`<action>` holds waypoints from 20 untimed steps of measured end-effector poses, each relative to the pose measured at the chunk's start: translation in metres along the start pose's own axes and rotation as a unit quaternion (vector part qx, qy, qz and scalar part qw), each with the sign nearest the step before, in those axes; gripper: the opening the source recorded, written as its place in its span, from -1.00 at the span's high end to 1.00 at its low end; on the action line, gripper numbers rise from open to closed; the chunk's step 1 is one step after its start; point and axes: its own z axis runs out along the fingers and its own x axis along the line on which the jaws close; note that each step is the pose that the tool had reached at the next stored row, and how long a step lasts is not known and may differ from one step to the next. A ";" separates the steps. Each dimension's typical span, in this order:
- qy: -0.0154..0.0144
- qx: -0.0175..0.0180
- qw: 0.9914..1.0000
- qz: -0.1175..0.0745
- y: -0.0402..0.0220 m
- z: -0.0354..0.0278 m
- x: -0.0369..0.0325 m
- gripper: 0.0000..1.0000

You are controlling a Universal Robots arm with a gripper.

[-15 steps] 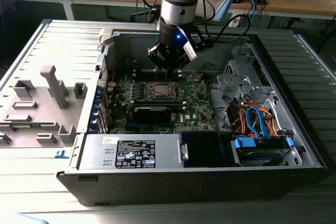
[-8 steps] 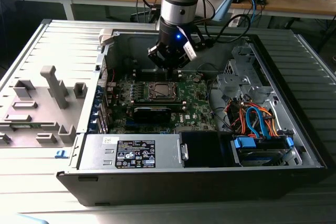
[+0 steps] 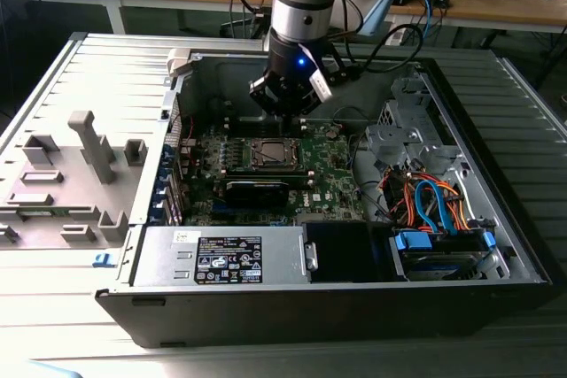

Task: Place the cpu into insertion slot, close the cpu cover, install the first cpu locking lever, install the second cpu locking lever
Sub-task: 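Install the second cpu locking lever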

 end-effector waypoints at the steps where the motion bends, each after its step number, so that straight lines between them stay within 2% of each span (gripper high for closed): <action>1: 0.000 0.000 1.000 0.000 -0.0012 0.0000 0.0001 0.79; 4: 0.000 0.000 1.000 0.000 -0.0041 0.0001 0.0004 0.79; 20: 0.000 0.000 1.000 0.000 -0.0073 0.0001 0.0007 0.79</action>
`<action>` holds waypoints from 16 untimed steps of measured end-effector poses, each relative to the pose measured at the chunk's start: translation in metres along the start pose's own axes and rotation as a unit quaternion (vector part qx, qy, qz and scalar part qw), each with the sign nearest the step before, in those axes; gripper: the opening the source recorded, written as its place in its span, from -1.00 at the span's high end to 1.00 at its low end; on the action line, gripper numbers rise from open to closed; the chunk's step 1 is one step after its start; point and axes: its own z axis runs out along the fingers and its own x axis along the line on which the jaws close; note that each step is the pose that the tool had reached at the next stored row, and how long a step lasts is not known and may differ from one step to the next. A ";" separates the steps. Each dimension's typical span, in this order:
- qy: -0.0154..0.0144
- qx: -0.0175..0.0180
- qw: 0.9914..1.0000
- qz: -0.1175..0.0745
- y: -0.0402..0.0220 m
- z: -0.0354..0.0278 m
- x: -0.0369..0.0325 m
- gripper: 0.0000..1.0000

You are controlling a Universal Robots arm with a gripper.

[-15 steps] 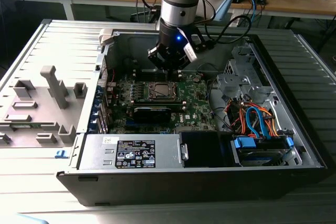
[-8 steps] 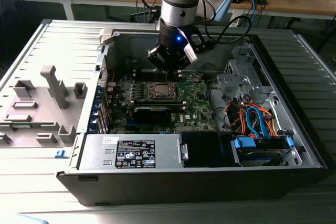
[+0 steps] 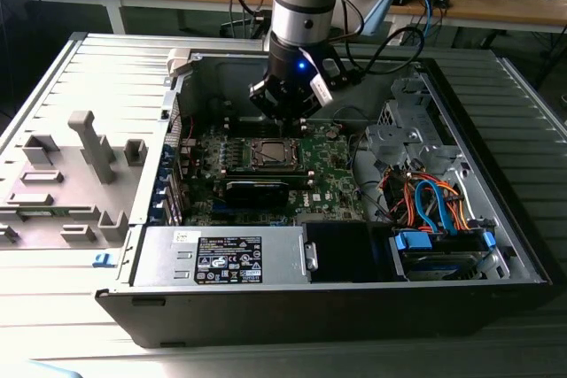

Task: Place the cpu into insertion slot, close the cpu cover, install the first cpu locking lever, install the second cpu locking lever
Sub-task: 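Install the second cpu locking lever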

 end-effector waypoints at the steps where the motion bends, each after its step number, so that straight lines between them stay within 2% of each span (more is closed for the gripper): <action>1: 0.000 0.000 1.000 0.000 -0.0002 0.0000 0.0000 0.79; 3: 0.000 0.000 1.000 0.000 -0.0017 0.0002 0.0001 0.79; 4: -0.001 -0.006 1.000 0.000 -0.0044 0.0002 0.0004 0.79; 5: -0.002 -0.023 1.000 -0.001 -0.0060 0.0002 0.0006 0.79; 6: -0.003 -0.031 1.000 -0.001 -0.0061 0.0002 0.0006 0.79; 16: -0.005 -0.048 0.999 -0.001 -0.0061 0.0002 0.0006 0.79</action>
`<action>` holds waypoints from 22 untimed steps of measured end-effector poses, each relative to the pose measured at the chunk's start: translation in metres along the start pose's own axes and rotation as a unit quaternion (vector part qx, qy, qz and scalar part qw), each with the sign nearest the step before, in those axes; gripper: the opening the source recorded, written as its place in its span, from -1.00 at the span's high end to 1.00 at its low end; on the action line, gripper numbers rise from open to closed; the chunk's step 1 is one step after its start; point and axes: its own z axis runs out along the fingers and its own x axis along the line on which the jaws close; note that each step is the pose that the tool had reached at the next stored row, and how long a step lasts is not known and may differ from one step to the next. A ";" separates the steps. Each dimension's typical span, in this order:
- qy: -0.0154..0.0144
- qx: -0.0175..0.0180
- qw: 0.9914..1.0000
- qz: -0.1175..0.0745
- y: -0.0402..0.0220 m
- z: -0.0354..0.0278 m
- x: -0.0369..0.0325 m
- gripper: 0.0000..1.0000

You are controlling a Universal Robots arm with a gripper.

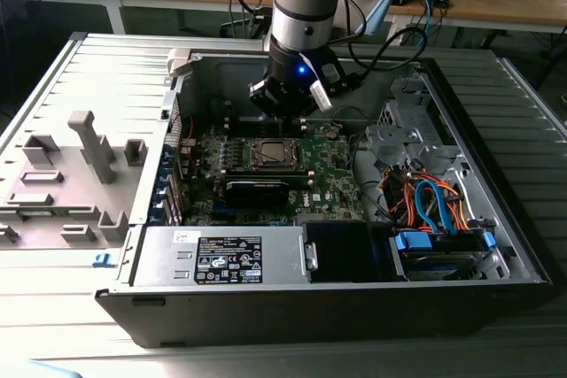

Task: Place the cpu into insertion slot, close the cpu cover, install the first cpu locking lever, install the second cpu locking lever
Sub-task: 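Install the second cpu locking lever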

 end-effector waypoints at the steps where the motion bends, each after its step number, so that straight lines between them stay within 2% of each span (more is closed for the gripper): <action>1: 0.000 -0.002 1.000 0.000 0.0000 0.0000 0.0000 0.79; 2: 0.000 -0.004 1.000 0.000 0.0000 0.0000 0.0000 0.79; 5: -0.001 -0.013 1.000 0.000 0.0000 0.0000 0.0000 0.79; 11: -0.002 -0.026 1.000 -0.001 0.0000 0.0000 0.0000 0.79; 15: -0.003 -0.031 1.000 -0.001 0.0000 0.0000 0.0000 0.79; 16: -0.003 -0.034 0.999 -0.001 0.0000 0.0000 0.0000 0.79; 19: -0.004 -0.039 0.999 -0.001 -0.0001 0.0000 0.0000 0.79; 20: -0.004 -0.042 0.999 -0.001 -0.0005 0.0000 0.0001 0.79; 21: -0.005 -0.047 0.999 -0.001 -0.0019 -0.0001 0.0006 0.79; 22: -0.005 -0.050 0.999 -0.002 -0.0031 -0.0002 0.0010 0.79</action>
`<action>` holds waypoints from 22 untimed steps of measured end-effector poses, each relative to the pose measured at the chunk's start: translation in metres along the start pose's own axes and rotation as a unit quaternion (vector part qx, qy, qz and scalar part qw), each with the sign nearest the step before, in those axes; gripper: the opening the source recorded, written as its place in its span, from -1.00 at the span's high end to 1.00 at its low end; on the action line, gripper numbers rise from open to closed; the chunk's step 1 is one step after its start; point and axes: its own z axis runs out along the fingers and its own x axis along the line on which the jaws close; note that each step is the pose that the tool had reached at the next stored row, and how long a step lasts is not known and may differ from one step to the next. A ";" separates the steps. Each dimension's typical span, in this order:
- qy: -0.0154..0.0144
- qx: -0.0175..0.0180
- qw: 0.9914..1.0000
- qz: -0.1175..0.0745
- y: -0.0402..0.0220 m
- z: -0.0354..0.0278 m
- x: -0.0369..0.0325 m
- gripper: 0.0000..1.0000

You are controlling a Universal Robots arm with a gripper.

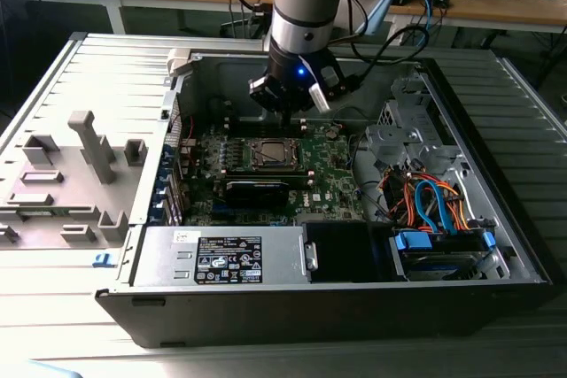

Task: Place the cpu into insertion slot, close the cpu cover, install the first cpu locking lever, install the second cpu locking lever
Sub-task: 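Install the second cpu locking lever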

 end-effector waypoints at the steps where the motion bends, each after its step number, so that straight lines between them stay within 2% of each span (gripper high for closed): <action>1: 0.000 -0.003 1.000 0.000 -0.0032 -0.0006 0.0010 0.79; 4: -0.001 -0.008 1.000 0.000 -0.0161 -0.0029 0.0039 0.79; 7: -0.001 -0.008 1.000 0.000 -0.0230 -0.0035 0.0050 0.79; 8: -0.001 -0.008 1.000 0.000 -0.0270 -0.0036 0.0058 0.79; 12: -0.001 -0.008 1.000 0.000 -0.0338 -0.0019 0.0066 0.79; 22: -0.001 -0.008 1.000 0.000 -0.0349 -0.0002 0.0067 0.79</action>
